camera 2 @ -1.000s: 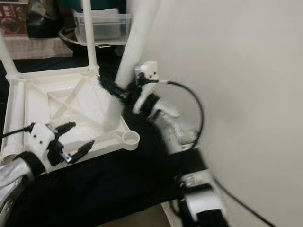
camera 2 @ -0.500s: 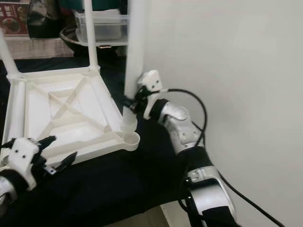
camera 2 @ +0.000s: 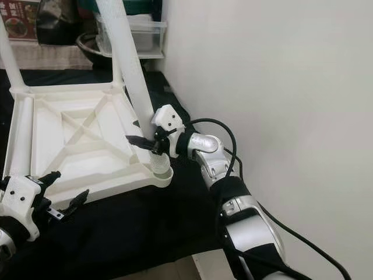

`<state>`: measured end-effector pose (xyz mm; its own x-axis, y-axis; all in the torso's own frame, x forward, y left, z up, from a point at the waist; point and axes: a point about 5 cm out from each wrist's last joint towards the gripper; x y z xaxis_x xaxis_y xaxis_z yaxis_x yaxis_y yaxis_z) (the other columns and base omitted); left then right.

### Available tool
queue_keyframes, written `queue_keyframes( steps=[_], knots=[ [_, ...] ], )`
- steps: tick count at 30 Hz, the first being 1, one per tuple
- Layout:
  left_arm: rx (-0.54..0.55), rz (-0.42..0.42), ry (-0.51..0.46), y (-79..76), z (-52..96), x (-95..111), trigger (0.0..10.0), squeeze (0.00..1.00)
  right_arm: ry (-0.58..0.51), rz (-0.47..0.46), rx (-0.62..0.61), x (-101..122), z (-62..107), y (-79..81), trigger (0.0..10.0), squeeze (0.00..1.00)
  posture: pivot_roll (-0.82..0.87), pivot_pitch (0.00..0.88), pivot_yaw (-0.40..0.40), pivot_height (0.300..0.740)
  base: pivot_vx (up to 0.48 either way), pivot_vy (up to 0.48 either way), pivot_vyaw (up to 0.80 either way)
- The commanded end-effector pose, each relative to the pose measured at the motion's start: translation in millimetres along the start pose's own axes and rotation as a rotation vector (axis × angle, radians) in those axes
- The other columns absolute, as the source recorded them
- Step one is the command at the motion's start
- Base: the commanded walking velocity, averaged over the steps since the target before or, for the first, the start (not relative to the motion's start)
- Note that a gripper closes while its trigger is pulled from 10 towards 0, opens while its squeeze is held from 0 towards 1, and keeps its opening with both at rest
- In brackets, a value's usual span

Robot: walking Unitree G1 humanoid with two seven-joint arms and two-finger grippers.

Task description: Building children table

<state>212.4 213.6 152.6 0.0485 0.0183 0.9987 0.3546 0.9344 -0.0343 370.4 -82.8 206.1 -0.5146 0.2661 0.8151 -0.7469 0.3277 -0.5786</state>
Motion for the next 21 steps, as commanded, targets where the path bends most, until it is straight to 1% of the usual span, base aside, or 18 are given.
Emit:
queue_keyframes(
  steps=[1,5,11,15,18,20,21],
  knots=[
    [-0.009,0.011,-0.003,-5.1,-0.3,0.1,10.0,0.00,0.044,0.010,0.030,-7.7,5.7,0.3,0.0,0.00,0.23,0.000,-0.168,0.740,0.000,0.000,0.00],
    [-0.009,0.012,-0.003,-5.0,0.0,0.2,10.0,0.00,0.043,0.012,0.042,-7.6,7.0,-0.4,0.0,0.00,0.23,0.000,-0.168,0.740,0.000,0.000,0.00],
    [-0.010,0.016,-0.004,-5.1,-1.8,-0.2,10.0,0.00,0.012,0.011,0.105,-6.1,6.6,4.5,0.0,0.00,0.22,0.000,-0.165,0.740,0.000,0.000,0.00],
    [-0.011,0.015,-0.007,-5.2,-2.8,1.0,10.0,0.00,-0.009,0.006,0.133,-5.7,1.9,10.3,0.0,0.00,0.22,0.000,-0.165,0.740,0.000,0.000,0.00],
    [-0.002,0.010,-0.011,-3.5,-1.7,2.5,10.0,0.00,-0.023,0.003,0.185,-5.4,-7.2,19.1,0.0,0.00,0.24,0.000,-0.178,0.740,0.000,0.000,0.00],
    [0.000,0.008,-0.011,-3.3,-1.5,2.7,10.0,0.00,-0.026,0.001,0.194,-5.5,-8.8,20.3,0.0,0.00,0.24,0.000,-0.178,0.740,0.000,0.000,0.00],
    [0.003,0.010,-0.013,-3.3,-1.0,3.1,10.0,0.00,-0.035,-0.023,0.203,-5.0,-12.1,21.6,0.0,0.00,0.25,0.000,-0.186,0.740,0.000,0.000,0.00]
  ],
)
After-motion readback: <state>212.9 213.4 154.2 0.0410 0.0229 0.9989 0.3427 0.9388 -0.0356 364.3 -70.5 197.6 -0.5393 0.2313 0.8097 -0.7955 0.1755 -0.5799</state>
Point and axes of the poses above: a point about 5 cm out from each wrist's last joint towards the gripper, its own z axis pointing back from the gripper into the wrist, its own x axis along the axis of the wrist's last joint, y = z × x, and after that the axes turned 15 degrees about z, right-handed
